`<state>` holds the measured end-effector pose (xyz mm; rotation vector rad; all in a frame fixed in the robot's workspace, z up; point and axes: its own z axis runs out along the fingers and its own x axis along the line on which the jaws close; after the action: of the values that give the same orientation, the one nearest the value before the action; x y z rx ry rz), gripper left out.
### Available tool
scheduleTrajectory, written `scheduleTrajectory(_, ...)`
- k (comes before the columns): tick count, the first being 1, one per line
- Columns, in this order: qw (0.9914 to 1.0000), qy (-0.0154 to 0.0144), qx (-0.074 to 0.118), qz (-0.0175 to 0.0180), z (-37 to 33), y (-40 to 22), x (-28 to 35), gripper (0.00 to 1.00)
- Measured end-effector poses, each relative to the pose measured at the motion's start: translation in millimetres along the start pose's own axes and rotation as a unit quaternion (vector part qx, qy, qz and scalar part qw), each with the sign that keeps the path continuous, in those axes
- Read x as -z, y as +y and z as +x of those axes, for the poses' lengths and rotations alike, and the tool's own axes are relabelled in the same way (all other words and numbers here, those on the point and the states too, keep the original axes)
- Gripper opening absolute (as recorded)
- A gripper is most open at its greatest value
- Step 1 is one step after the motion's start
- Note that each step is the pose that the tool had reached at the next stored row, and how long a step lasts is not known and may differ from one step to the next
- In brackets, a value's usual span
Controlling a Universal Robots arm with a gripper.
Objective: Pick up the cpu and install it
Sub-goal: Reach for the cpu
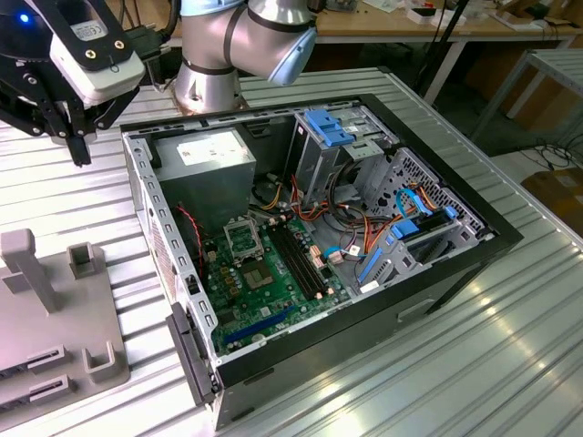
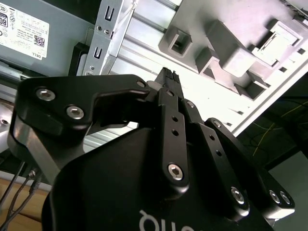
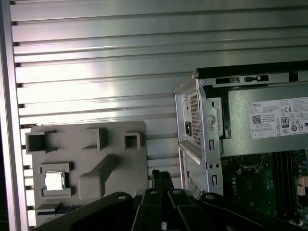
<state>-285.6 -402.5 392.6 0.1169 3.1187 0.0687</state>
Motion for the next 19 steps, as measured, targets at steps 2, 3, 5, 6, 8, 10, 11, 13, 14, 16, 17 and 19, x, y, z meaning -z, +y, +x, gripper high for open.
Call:
scheduleTrajectory(2, 1.00000, 0.0000, 0.000, 0.0000, 1.1, -0.1, 0.1, 0.11)
scheduleTrajectory(3, 1.00000, 0.0000, 0.000, 0.0000, 1.5, -0.1, 0.0, 0.11)
scheduleTrajectory(5, 1.00000, 0.0000, 0.000, 0.0000, 3.0, -0.2, 0.1, 0.11)
scheduleTrajectory(6, 1.00000, 0.0000, 0.000, 0.0000, 3.6, -0.3, 0.1, 0.11)
scheduleTrajectory(8, 1.00000, 0.0001, 0.000, 0.0000, 4.8, -0.3, 0.2, 0.11)
scheduleTrajectory(10, 1.00000, 0.0000, 0.000, 0.0000, 6.6, -0.5, 0.2, 0.11)
scheduleTrajectory(11, 1.00000, 0.0000, 0.000, 0.0000, 7.1, -0.5, 0.2, 0.11)
scheduleTrajectory(13, 1.00000, 0.0000, 0.000, 0.0000, 8.5, -0.6, 0.2, 0.11)
scheduleTrajectory(14, 1.00000, 0.0000, 0.000, 0.0000, 9.3, -0.7, 0.2, 0.11)
scheduleTrajectory(16, 1.00000, 0.0000, 0.000, 0.0000, 10.9, -0.8, 0.3, 0.11)
scheduleTrajectory(17, 1.00000, 0.0000, 0.000, 0.0000, 12.0, -0.9, 0.3, 0.11)
scheduleTrajectory(19, 1.00000, 0.0000, 0.000, 0.0000, 13.3, -1.0, 0.3, 0.11)
